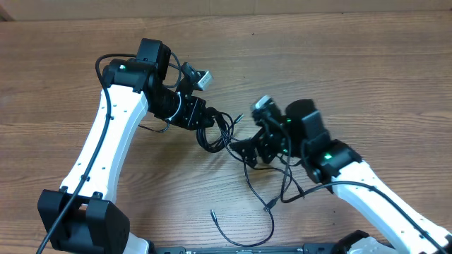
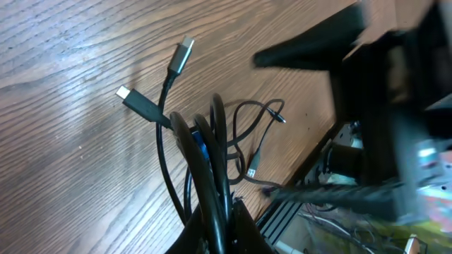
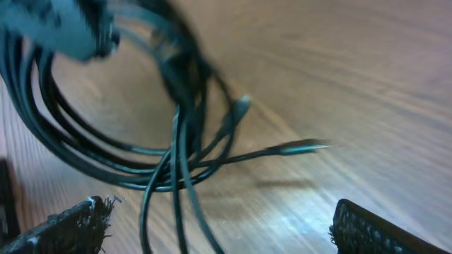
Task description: Untangle cables
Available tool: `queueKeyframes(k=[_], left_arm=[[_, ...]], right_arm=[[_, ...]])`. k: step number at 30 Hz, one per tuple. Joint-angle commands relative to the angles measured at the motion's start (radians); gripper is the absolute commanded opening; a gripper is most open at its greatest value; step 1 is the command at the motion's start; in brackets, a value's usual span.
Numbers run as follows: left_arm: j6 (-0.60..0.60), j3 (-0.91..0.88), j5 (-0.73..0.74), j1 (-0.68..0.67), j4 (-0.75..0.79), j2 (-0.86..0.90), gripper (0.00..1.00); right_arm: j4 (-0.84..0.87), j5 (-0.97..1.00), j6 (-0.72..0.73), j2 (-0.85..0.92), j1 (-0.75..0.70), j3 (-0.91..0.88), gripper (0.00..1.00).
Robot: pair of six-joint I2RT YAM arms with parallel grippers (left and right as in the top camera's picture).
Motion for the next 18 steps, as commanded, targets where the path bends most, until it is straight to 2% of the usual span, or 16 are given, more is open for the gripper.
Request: queueKeyframes(k=[1, 5, 8, 9, 14, 16, 18], left_arm=[[0.031, 0.025, 0.047, 0.001, -0.013, -0.016, 0.04], [0.031, 0.057, 0.047, 0.001, -0.033, -0.016, 0.04], [0.031, 0.095, 0.048, 0.001, -0.034, -0.016, 0.04], [0.031, 0.108, 0.047, 0.001, -0.033, -0.016, 0.04], [0.08, 0.126, 0.045, 0.001, -0.041, -0.015, 0.04], [0.131, 0.122, 0.036, 0.0, -0.051, -0.015, 0.04], [0.172, 0.122, 0.035, 0.0, -0.056, -0.015, 0.04]], right_arm=[[0.005, 0.088, -0.034, 0.043, 0.054, 0.007, 1.0], [-0.019, 0.092, -0.032, 0.085, 0.099, 0.007, 0.99], [-0.04, 0.085, -0.033, 0.098, 0.133, 0.007, 0.88], [-0.045, 0.086, -0.033, 0.098, 0.14, 0.007, 0.79], [-0.051, 0.085, -0.004, 0.097, 0.146, 0.007, 0.19], [-0.055, 0.08, 0.037, 0.085, 0.145, 0.007, 0.04], [-0.076, 0.045, 0.058, 0.058, 0.144, 0.008, 0.04]])
